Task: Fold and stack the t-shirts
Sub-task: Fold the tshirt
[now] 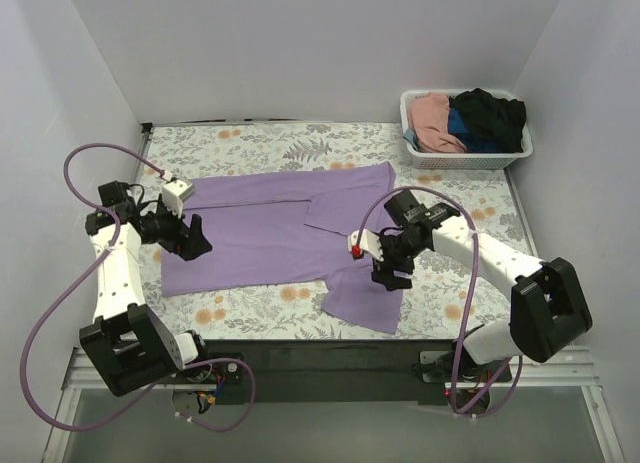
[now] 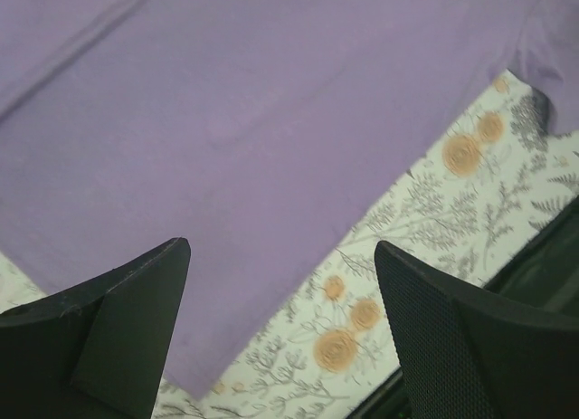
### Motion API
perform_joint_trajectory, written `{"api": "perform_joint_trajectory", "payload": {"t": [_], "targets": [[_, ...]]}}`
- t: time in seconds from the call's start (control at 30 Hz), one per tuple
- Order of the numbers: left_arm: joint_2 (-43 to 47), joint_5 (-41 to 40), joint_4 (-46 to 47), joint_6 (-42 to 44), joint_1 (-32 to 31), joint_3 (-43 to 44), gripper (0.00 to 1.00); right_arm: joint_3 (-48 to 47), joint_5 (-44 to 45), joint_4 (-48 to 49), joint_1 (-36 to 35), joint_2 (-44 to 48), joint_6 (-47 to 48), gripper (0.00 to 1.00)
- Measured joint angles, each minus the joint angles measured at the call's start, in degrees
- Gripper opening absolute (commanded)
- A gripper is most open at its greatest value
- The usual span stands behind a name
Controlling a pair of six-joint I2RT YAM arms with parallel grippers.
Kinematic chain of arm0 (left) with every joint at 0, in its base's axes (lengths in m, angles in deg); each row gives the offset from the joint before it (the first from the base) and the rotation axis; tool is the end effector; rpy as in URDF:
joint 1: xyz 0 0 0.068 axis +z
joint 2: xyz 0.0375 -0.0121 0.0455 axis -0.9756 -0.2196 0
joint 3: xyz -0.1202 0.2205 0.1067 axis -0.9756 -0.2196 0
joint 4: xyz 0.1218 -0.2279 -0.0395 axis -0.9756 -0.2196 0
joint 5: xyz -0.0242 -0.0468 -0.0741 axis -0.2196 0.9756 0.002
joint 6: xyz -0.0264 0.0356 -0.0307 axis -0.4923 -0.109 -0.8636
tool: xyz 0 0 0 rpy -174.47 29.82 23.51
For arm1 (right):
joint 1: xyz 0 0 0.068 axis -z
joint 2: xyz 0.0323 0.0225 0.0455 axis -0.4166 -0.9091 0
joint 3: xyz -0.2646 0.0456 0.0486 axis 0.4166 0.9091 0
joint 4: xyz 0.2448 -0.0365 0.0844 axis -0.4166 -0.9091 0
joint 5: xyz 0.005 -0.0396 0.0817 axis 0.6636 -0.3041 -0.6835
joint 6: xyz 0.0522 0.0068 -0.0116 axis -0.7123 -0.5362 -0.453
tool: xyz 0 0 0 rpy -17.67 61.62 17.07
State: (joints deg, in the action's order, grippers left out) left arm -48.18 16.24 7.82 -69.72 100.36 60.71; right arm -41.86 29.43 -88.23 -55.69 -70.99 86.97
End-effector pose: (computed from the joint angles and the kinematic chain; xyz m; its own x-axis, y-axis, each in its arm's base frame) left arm 0.2166 0.0640 0.2876 -0.8549 -0.2215 -0.4690 0.1264 0.7880 -0.6026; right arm 0.2208 0.1488 0.2319 0.0402 -0.8754 -0.4817 -0.9967 -0.0015 -0.0806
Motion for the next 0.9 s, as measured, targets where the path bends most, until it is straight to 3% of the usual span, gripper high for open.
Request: {"api": "perform_joint_trajectory", "payload": {"t": [0.13, 0.5, 0.7, 0.8, 0.83, 0.9], "targets": [[2.0, -0.3, -4.3, 2.4, 0.0, -2.8, 0.76, 5.8, 1.7, 0.6, -3.1, 1.1, 1.0, 0.70], [0.7, -4.6, -4.6, 0.5, 0.0, -6.0, 0.73, 12.3, 7.6, 9.3, -4.7, -1.2, 1.9, 0.66], [-3.1, -7.8, -3.9, 1.1, 0.6, -6.0, 0.69, 14.0, 8.5, 11.6, -5.5, -1.7, 1.9, 0.40], [-5.0, -9.6, -4.7, 5.6, 2.4, -5.9, 0.65, 14.3, 8.5, 12.0, -5.8, -1.5, 1.7, 0.15], [-6.2, -10.3, -5.2, 7.5, 3.2, -5.8, 0.64, 14.3, 8.6, 12.2, -5.8, -1.5, 1.5, 0.02], [-8.8, -11.4, -6.3, 12.3, 5.0, -5.2, 0.59, 14.3, 8.7, 12.7, -5.9, -1.5, 1.2, 0.01]]}}
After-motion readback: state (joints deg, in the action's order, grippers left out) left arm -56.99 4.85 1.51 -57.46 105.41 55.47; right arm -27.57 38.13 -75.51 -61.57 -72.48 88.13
